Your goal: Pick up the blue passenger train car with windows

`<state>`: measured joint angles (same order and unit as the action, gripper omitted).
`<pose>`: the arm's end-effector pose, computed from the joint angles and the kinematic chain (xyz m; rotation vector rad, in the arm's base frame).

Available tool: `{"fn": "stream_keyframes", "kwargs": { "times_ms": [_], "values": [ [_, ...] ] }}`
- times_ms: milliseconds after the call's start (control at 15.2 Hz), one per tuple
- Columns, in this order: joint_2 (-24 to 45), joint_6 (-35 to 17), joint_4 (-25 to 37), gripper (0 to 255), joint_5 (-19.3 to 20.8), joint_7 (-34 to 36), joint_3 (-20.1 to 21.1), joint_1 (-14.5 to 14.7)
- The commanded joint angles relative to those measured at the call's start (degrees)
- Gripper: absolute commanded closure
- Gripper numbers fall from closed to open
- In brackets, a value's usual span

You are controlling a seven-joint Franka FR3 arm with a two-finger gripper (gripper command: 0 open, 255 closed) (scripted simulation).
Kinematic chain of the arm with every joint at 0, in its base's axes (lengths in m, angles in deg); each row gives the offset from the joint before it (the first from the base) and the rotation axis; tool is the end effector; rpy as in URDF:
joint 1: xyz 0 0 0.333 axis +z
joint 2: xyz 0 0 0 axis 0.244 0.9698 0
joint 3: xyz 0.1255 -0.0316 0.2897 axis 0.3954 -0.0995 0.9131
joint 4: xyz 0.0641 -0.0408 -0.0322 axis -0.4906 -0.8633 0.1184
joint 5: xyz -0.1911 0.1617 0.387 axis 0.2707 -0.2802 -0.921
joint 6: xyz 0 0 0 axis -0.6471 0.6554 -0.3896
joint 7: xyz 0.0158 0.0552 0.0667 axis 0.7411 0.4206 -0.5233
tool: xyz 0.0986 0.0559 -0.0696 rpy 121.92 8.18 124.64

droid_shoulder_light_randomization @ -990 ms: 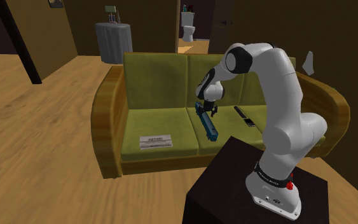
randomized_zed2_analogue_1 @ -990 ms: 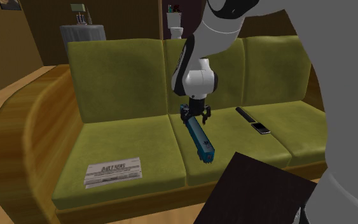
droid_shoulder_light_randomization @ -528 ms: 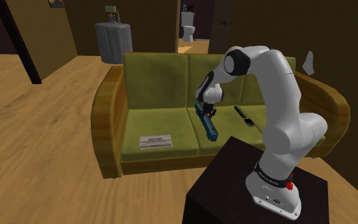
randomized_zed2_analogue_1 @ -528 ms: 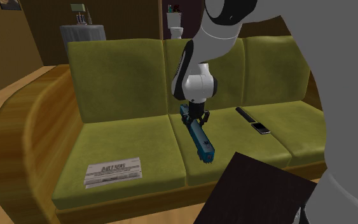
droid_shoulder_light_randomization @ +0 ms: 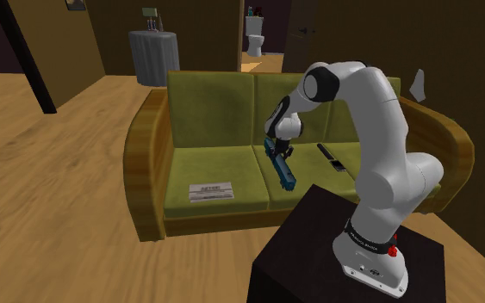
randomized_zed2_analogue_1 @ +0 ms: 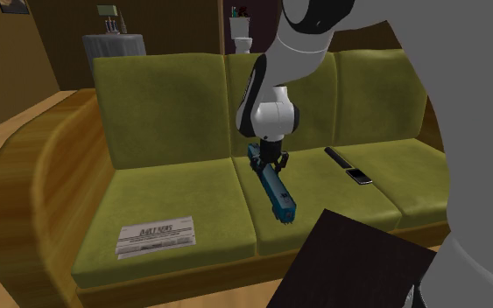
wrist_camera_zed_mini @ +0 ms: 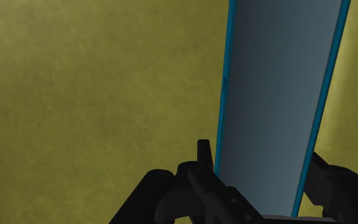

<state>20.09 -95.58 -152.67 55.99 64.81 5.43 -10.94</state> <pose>0.5228 -0.4009 0.0188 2.9451 -1.0859 0.0294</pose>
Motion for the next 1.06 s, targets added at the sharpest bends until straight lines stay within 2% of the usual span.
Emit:
{"fn": "stream_keyframes", "kwargs": {
  "times_ms": [0, 990],
  "values": [
    [-1.0, 0.7, -0.3, 255, 0.3, 0.2, -0.3, 0.2],
    [-9.6, 6.7, -2.9, 255, 2.7, 1.8, -2.9, 2.2]
  ]
}}
